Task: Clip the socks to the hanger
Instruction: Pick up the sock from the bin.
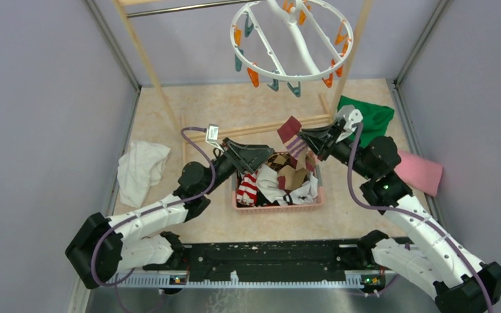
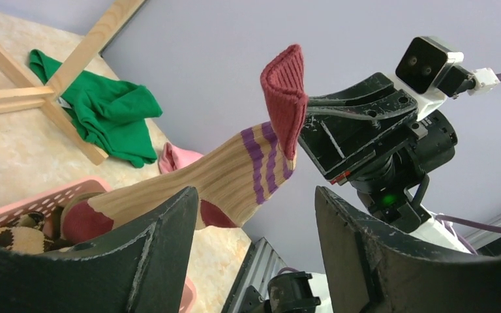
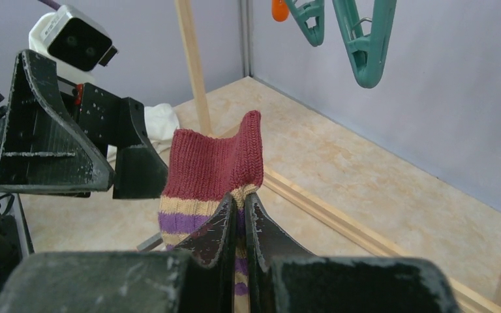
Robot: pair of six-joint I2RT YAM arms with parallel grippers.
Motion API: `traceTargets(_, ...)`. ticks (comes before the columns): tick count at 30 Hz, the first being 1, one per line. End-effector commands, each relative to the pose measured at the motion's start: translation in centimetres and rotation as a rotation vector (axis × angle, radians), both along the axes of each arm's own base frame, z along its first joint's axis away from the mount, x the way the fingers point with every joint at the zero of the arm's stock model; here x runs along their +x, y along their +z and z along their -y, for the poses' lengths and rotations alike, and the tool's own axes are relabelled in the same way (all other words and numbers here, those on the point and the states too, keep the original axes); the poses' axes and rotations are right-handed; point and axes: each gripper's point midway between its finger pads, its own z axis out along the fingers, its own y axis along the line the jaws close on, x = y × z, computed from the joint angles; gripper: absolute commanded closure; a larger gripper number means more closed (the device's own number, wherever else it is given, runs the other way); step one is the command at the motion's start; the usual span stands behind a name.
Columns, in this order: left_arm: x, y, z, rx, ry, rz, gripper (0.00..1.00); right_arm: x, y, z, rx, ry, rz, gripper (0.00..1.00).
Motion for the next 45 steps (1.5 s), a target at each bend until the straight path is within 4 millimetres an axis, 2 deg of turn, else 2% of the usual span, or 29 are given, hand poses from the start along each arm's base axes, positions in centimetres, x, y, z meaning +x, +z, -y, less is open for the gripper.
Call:
traceTargets(1,0.1,3.7,0.2,-0.11,0.026,0.026,0.28,0.3,1.8,0.3,0.074,-0.017,0.012,1.0)
traceTargets(14,0.5,3.5,4.6,-0.09,-0.019,-0.009,0.29,0.3,1.8,0.3,0.112,-0.011,0.002,1.0)
traceTargets(21,1.2,4.7,4.3,-0.071,0.038,0.071,0.29,-0.3,1.6,0.5,0.114,-0.006,0.004,1.0)
traceTargets(32,1.0,4.8,4.3,-0.058,0.044,0.116,0.44,-1.1,1.3,0.1,0.112,0.042,0.003,1.0)
traceTargets(36,0.5,5.4,4.3,-0.082,0.026,0.169,0.52,-1.3,1.4,-0.2,0.118,0.064,0.006,1.0)
traceTargets(45,0.1,6.0,4.1,-0.122,0.023,0.218,0.52,-1.7,1.8,-0.3,0.126,0.084,0.017,1.0)
